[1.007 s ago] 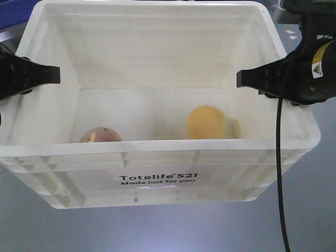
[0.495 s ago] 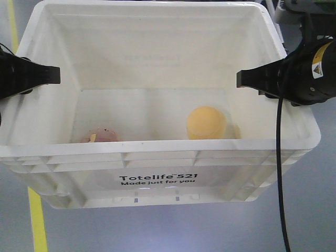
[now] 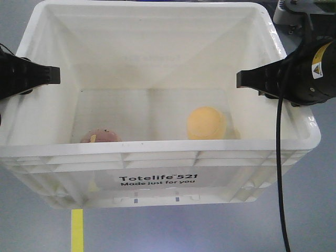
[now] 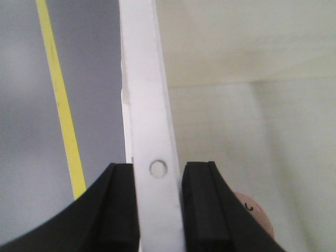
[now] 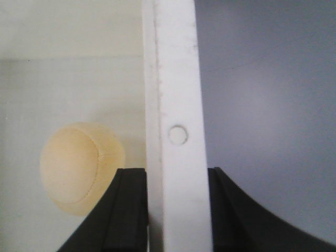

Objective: Place moving items into box and shelve
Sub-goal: 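Hold the tote with both grippers while the base drives away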

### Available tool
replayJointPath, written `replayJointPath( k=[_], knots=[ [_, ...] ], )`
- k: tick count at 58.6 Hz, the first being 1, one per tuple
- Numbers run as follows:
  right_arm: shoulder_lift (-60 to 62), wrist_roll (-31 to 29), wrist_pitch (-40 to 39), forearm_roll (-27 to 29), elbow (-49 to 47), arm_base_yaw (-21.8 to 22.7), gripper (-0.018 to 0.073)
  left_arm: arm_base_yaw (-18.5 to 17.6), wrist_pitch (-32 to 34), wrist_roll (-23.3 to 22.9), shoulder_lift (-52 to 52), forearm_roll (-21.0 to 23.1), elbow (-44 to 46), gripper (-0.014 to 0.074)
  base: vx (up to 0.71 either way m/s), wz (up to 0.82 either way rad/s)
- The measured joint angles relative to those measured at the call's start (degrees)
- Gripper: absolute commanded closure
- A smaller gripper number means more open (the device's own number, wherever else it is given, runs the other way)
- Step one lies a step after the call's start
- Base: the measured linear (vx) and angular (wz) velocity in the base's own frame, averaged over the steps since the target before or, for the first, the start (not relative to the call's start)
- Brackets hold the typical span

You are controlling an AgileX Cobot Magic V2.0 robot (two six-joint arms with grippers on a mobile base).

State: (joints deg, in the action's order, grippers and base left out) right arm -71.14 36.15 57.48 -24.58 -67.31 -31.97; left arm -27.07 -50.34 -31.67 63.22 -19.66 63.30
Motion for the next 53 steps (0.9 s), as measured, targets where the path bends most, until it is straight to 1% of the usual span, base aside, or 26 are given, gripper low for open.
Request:
replayJointPath(
  k=[23, 53],
  knots=[
    [0.0, 0.05, 0.0, 0.05, 0.0, 0.0, 0.0499, 0.0, 0.0, 0.0, 0.0, 0.0, 0.0, 0.0449, -0.05, 0.34],
    [0.0, 0.05, 0.06, 0.05, 0.0, 0.0, 0.0499, 0.0, 0.0, 0.0, 0.0, 0.0, 0.0, 0.0449, 0.02, 0.15]
  ],
)
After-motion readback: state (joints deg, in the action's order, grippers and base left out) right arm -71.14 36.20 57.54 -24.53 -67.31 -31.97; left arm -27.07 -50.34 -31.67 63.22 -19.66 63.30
